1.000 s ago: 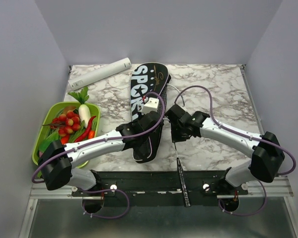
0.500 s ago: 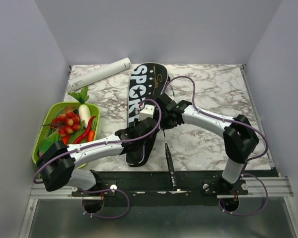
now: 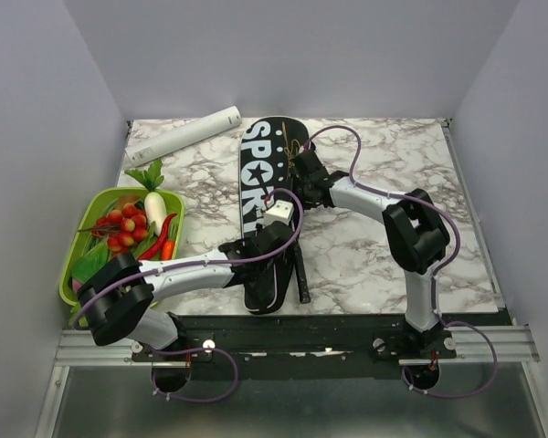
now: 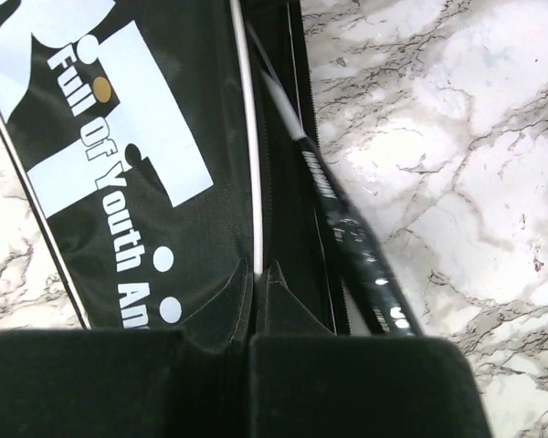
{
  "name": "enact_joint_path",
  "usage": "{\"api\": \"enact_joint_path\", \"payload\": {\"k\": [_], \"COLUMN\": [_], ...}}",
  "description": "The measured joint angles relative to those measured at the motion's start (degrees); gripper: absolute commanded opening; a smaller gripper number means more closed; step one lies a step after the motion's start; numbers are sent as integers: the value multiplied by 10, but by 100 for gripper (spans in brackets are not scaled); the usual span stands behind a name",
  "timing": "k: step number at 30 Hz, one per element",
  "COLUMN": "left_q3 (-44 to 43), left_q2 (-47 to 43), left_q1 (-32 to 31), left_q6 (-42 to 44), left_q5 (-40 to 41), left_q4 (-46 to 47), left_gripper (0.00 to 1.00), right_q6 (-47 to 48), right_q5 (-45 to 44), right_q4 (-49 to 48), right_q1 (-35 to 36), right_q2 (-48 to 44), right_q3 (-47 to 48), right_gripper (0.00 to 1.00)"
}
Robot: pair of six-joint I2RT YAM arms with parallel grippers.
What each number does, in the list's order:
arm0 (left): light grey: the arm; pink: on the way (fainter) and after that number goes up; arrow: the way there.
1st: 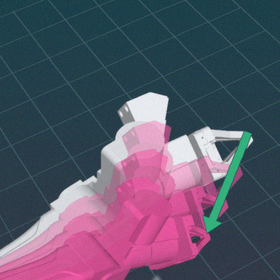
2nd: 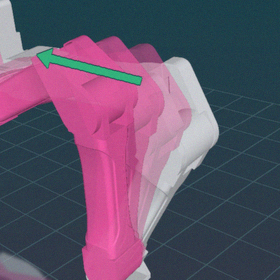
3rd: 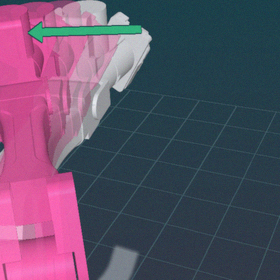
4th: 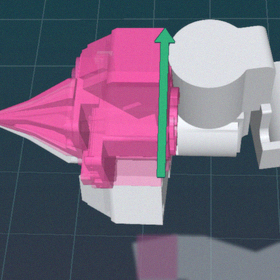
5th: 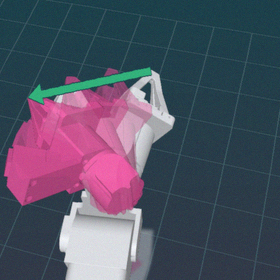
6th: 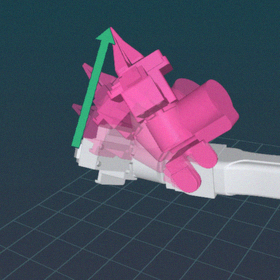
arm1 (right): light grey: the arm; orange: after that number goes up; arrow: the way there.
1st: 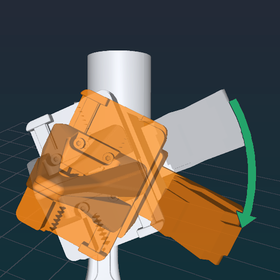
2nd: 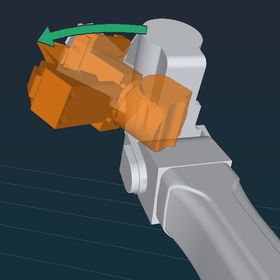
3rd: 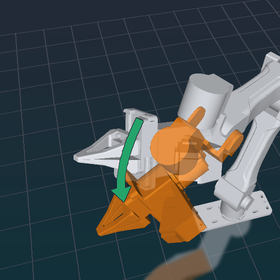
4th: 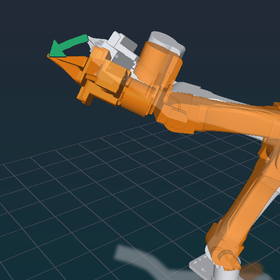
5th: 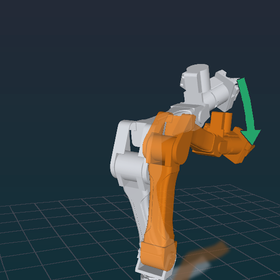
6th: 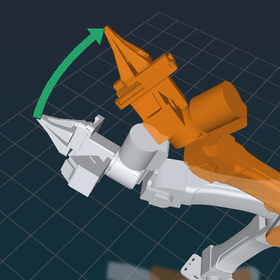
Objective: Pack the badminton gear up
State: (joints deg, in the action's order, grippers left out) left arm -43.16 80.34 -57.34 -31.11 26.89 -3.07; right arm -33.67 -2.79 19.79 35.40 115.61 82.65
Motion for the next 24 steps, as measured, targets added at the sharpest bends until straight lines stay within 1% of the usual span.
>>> {"api": "enact_joint_path", "payload": {"k": [3,4,5,6,7,9,10,11,13,18,19,20,22,23,24], "left_q3": [2,2,2,2,2,2,2,2,2,2,3,5,12,16,19], "left_q2": [11,15,18,22,26,31,33,35,37,38,34,28,7,-5,-16], "left_q1": [0,1,2,3,4,4,4,4,4,9,11,13,18,20,23], "left_q6": [0,0,0,0,0,0,0,0,2,11,14,15,23,28,31], "left_q5": [-6,-7,-7,-9,-10,-11,-11,-12,-15,-30,-34,-37,-43,-47,-50], "left_q4": [16,21,23,27,30,35,37,40,42,47,47,47,47,47,47], "left_gripper": [0,0,0,0,0,0,0,0,0,0,2,9,16,29,39], "right_q6": [-13,-17,-20,-23,-24,-27,-26,-27,-27,-26,-24,-22,-21,-19,-18], "right_q5": [25,32,39,43,47,50,51,50,49,49,49,48,47,48,49], "right_q4": [-33,-43,-53,-62,-68,-75,-83,-88,-99,-89,-84,-81,-75,-73,-71], "right_q1": [-3,-3,-3,-3,-3,-3,-3,-3,-4,-13,-13,-13,-13,-12,-12], "right_q2": [20,26,30,33,35,35,34,31,16,-50,-67,-88,-134,-157,-180], "right_q3": [12,15,16,16,16,15,11,5,-19,-67,-74,-84,-110,-131,-139], "right_gripper": [1,2,6,12,25,35,43,46,52,55,56,56,56,56,56]}}
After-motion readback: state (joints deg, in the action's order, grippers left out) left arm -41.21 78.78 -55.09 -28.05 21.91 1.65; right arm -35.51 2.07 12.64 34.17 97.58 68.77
